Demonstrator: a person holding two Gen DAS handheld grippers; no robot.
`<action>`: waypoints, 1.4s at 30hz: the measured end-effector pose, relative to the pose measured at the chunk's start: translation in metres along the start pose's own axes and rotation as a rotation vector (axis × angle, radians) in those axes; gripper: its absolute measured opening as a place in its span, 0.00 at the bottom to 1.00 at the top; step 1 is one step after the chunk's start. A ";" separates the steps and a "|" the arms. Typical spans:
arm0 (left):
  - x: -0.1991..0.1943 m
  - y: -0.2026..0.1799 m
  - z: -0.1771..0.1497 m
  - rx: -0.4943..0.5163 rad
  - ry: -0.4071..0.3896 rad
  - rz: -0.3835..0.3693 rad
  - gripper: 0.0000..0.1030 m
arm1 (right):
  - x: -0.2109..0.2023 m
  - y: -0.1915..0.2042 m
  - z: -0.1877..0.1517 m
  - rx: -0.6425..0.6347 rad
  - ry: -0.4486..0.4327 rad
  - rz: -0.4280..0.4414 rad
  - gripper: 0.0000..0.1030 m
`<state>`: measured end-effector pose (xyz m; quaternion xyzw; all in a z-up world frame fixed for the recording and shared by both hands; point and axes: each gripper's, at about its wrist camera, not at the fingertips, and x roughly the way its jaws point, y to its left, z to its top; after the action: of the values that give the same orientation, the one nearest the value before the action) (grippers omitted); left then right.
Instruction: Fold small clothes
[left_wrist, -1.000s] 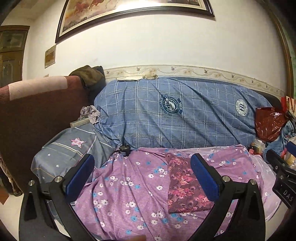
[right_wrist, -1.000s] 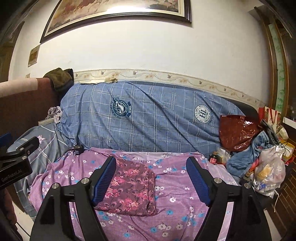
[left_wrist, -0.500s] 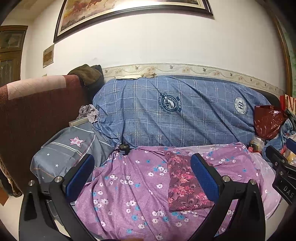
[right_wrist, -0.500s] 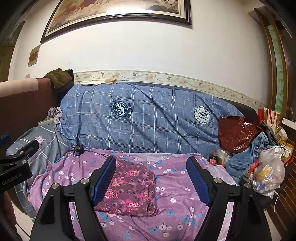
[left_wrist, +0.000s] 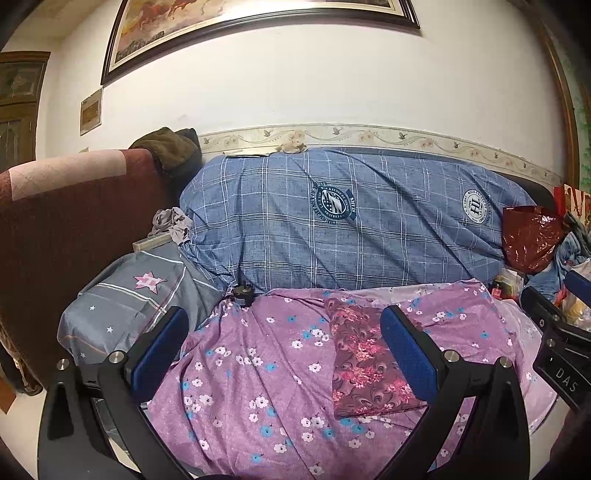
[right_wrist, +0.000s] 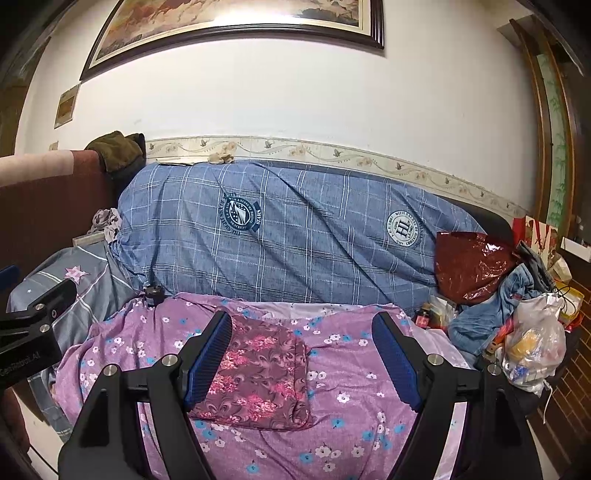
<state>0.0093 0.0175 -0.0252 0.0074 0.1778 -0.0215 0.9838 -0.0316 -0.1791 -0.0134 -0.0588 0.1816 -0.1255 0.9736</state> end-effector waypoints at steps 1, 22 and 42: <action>0.000 0.000 0.000 -0.001 0.000 -0.001 1.00 | -0.001 0.001 0.000 -0.002 -0.002 -0.003 0.78; -0.006 -0.001 0.000 0.008 -0.002 -0.019 1.00 | -0.007 0.004 0.000 -0.008 -0.008 -0.003 0.78; 0.013 0.000 0.002 0.002 0.025 -0.044 1.00 | 0.017 0.013 -0.001 -0.026 0.022 0.008 0.78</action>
<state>0.0216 0.0167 -0.0280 0.0050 0.1904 -0.0431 0.9807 -0.0132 -0.1710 -0.0221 -0.0695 0.1942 -0.1201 0.9711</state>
